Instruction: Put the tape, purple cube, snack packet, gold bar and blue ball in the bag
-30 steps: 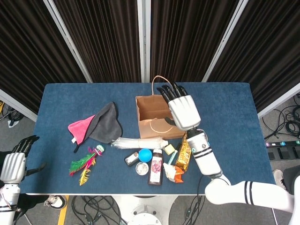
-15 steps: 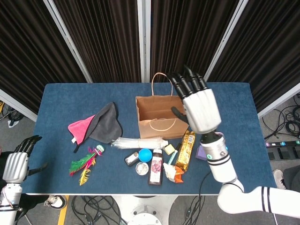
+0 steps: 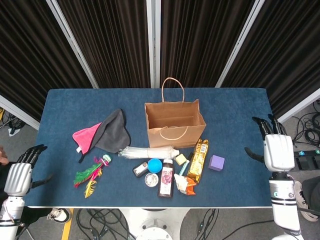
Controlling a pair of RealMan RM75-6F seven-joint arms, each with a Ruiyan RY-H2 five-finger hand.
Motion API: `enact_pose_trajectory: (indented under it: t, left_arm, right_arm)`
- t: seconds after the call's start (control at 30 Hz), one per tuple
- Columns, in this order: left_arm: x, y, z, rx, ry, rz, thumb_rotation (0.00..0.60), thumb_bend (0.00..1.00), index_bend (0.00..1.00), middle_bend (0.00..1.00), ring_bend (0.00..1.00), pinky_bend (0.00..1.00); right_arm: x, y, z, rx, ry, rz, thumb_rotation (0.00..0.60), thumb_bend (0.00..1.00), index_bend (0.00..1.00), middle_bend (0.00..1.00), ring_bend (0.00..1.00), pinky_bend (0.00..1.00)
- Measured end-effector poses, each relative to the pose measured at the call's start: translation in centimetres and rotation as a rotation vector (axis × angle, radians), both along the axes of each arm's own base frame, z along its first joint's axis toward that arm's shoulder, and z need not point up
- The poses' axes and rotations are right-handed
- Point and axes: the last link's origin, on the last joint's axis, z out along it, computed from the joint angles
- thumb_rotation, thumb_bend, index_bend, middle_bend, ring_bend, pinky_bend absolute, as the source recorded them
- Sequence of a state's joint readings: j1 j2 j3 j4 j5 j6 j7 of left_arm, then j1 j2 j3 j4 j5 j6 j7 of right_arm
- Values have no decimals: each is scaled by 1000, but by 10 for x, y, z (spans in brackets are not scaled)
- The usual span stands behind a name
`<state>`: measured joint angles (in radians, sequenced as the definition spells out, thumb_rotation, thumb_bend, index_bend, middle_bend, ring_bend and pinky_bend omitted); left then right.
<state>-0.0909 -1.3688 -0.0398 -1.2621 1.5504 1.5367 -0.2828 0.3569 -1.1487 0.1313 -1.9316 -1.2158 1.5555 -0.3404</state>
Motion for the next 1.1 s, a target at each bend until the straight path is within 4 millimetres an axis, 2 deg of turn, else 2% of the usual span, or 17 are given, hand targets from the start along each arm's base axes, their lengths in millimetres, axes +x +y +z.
enact_pose_trajectory:
  t: [0.17, 0.23, 0.33, 0.5, 0.77, 1.1]
  left_arm:
    - [0, -2, -2, -8, -3, -13, 600, 218, 223, 256, 168, 253]
    - [0, -3, -2, -12, -6, -16, 600, 218, 223, 256, 168, 253]
    - [-1, -4, -2, -13, -3, -19, 600, 218, 223, 256, 168, 253]
    - [-3, -4, -1, -12, 2, -17, 600, 218, 223, 256, 168, 253]
    - [-5, -4, 2, -2, -1, -9, 600, 218, 224, 256, 167, 253]
    - [-2, 4, 6, 38, -2, -7, 600, 219, 223, 256, 167, 252]
  right_arm:
    - [-56, 15, -36, 100, -56, -142, 600, 20, 157, 247, 94, 202]
    - [-72, 18, -57, 149, -89, -199, 600, 20, 157, 256, 105, 202]
    - [-84, 21, -85, 205, -150, -256, 600, 21, 158, 282, 134, 202]
    - [-84, 18, -113, 248, -196, -265, 600, 21, 157, 287, 141, 202]
    - [-63, 11, -119, 247, -202, -201, 600, 16, 157, 290, 141, 202]
    - [-59, 6, -139, 306, -146, -227, 600, 18, 164, 297, 150, 202]
